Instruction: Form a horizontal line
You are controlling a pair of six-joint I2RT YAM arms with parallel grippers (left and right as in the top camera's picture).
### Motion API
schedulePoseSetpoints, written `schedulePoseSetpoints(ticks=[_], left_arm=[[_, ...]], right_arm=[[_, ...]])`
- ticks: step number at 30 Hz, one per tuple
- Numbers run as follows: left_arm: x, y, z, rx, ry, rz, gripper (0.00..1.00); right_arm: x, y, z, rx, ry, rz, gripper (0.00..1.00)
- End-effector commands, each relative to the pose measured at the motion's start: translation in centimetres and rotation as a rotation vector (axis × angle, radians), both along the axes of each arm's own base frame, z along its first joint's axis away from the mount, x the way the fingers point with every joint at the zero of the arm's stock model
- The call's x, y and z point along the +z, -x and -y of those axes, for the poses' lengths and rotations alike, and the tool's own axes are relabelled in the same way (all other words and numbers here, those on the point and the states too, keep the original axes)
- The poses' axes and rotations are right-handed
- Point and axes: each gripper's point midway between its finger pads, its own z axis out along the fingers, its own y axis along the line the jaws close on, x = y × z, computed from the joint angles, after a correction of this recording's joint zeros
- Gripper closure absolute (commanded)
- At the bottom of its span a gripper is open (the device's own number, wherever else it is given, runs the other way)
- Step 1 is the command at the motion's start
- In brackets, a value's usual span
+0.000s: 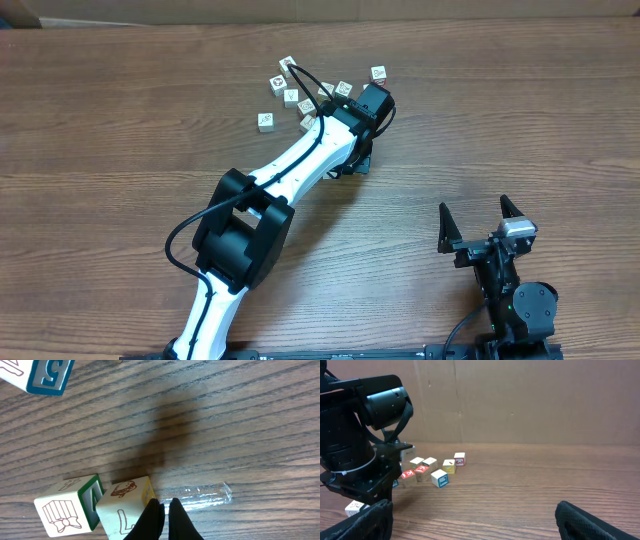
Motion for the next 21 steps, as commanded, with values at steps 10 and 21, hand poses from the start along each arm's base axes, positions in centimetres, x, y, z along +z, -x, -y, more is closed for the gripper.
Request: schedulePoseSetpoints(ticks=[10, 21], left_arm=[[-0.9, 0.3, -0.8, -0.057, -0.043, -0.026, 0.96], [-0.9, 0.0, -1.6, -0.039, -0.045, -0.032, 0.96]], right_arm=[[-0.2, 0.0, -0.1, 0.003, 0.004, 0.003, 0.00], [-0.2, 0.0, -0.1, 0.003, 0.004, 0.003, 0.00]])
